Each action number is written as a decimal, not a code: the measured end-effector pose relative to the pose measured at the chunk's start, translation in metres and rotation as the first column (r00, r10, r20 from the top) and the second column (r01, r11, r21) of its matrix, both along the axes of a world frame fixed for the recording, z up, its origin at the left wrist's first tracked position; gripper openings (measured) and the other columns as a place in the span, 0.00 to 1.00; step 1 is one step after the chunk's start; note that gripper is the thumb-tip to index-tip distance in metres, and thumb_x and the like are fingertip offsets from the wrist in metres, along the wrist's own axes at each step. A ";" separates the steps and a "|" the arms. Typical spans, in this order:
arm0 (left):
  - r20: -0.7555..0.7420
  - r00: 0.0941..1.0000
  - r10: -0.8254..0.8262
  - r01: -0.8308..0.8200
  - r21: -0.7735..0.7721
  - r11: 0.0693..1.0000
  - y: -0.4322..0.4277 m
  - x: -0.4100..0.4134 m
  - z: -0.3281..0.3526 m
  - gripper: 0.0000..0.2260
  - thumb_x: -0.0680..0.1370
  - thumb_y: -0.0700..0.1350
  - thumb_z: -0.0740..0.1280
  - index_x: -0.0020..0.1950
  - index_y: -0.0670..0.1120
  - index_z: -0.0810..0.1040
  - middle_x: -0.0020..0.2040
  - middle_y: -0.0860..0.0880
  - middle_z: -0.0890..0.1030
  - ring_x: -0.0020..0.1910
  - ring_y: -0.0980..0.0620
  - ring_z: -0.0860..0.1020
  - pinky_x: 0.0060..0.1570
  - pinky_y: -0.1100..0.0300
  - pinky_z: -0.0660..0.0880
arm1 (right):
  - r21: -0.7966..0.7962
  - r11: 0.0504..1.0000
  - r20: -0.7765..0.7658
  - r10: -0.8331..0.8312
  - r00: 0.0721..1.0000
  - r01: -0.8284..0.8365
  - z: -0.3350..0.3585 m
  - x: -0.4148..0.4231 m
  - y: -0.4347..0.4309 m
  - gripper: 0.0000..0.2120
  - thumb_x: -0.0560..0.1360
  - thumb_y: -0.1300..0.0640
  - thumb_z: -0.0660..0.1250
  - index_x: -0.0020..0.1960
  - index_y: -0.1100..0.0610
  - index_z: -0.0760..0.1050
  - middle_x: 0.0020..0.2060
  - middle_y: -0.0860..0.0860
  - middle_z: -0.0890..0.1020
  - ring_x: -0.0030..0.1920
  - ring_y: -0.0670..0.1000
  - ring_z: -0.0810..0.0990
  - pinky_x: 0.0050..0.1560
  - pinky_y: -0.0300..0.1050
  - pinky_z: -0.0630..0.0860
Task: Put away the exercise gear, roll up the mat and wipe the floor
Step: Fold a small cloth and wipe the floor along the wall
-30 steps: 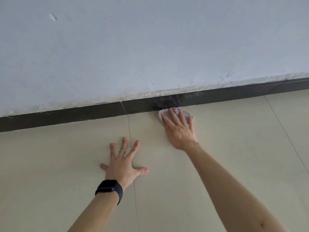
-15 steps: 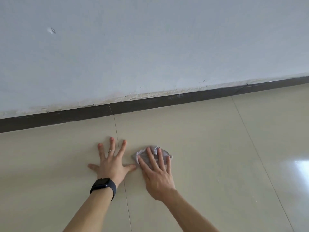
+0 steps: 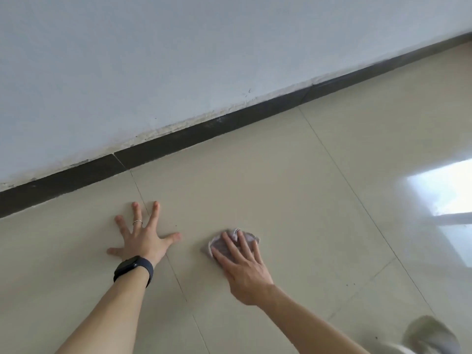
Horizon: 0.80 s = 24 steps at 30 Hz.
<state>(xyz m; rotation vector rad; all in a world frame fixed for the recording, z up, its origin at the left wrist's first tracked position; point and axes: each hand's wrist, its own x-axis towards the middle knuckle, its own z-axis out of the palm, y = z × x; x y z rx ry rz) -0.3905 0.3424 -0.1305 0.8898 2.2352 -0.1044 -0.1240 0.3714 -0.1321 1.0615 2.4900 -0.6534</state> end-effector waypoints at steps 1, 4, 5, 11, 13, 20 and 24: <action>-0.004 1.000 0.002 -0.002 0.005 1.000 -0.001 -0.001 0.000 0.46 0.67 0.76 0.64 0.76 0.70 0.40 0.80 0.57 0.34 0.78 0.41 0.35 0.62 0.22 0.59 | 0.038 0.994 -0.015 0.101 0.995 -0.100 -0.002 0.011 -0.007 0.33 0.81 0.52 0.54 0.77 0.35 0.41 0.79 0.46 0.40 0.77 0.60 0.33 0.74 0.62 0.36; -0.010 1.000 0.000 0.000 -0.013 1.000 0.002 0.003 -0.004 0.46 0.68 0.75 0.64 0.77 0.68 0.40 0.79 0.56 0.34 0.78 0.40 0.36 0.62 0.23 0.59 | 0.122 0.991 -0.026 0.061 0.998 -0.058 -0.009 0.060 0.026 0.32 0.81 0.50 0.55 0.77 0.34 0.42 0.79 0.44 0.41 0.78 0.58 0.37 0.75 0.62 0.40; -0.024 1.000 -0.009 0.008 -0.042 0.999 0.005 0.005 -0.004 0.46 0.69 0.74 0.64 0.78 0.67 0.40 0.80 0.54 0.33 0.78 0.39 0.37 0.63 0.23 0.59 | 0.146 0.987 -0.018 -0.066 0.998 0.068 -0.013 0.080 0.047 0.29 0.82 0.48 0.52 0.77 0.34 0.42 0.78 0.43 0.39 0.78 0.57 0.37 0.76 0.62 0.43; -0.143 0.952 -0.271 0.267 -0.044 0.963 0.056 0.058 0.013 0.39 0.77 0.60 0.64 0.79 0.64 0.41 0.81 0.50 0.39 0.79 0.37 0.41 0.72 0.31 0.53 | 0.129 0.716 0.075 -0.697 0.714 0.686 -0.014 0.168 0.138 0.25 0.83 0.46 0.45 0.78 0.37 0.44 0.80 0.47 0.40 0.78 0.57 0.37 0.75 0.67 0.44; -0.120 0.912 -0.392 0.399 0.042 0.916 0.082 0.103 0.015 0.36 0.78 0.60 0.61 0.79 0.63 0.41 0.82 0.50 0.41 0.79 0.38 0.42 0.73 0.34 0.53 | 0.123 0.728 0.021 -0.681 0.732 0.674 -0.020 0.157 0.113 0.26 0.83 0.48 0.46 0.78 0.36 0.43 0.79 0.47 0.38 0.78 0.57 0.34 0.75 0.67 0.40; 0.001 0.919 -0.393 0.393 0.053 0.918 0.122 0.236 0.009 0.29 0.81 0.62 0.54 0.78 0.66 0.43 0.81 0.53 0.38 0.79 0.42 0.38 0.69 0.27 0.52 | 0.107 0.993 -0.151 0.057 0.987 -0.041 -0.014 0.186 -0.036 0.33 0.77 0.51 0.59 0.78 0.36 0.51 0.80 0.47 0.53 0.79 0.59 0.49 0.72 0.64 0.46; -0.028 0.926 -0.377 0.377 -0.005 0.926 0.110 0.259 -0.005 0.33 0.78 0.69 0.53 0.77 0.69 0.38 0.79 0.54 0.31 0.78 0.43 0.33 0.65 0.24 0.56 | 0.206 0.900 -0.071 -0.379 0.923 0.385 -0.021 0.298 0.043 0.27 0.82 0.47 0.53 0.77 0.33 0.46 0.78 0.41 0.41 0.79 0.53 0.37 0.74 0.62 0.45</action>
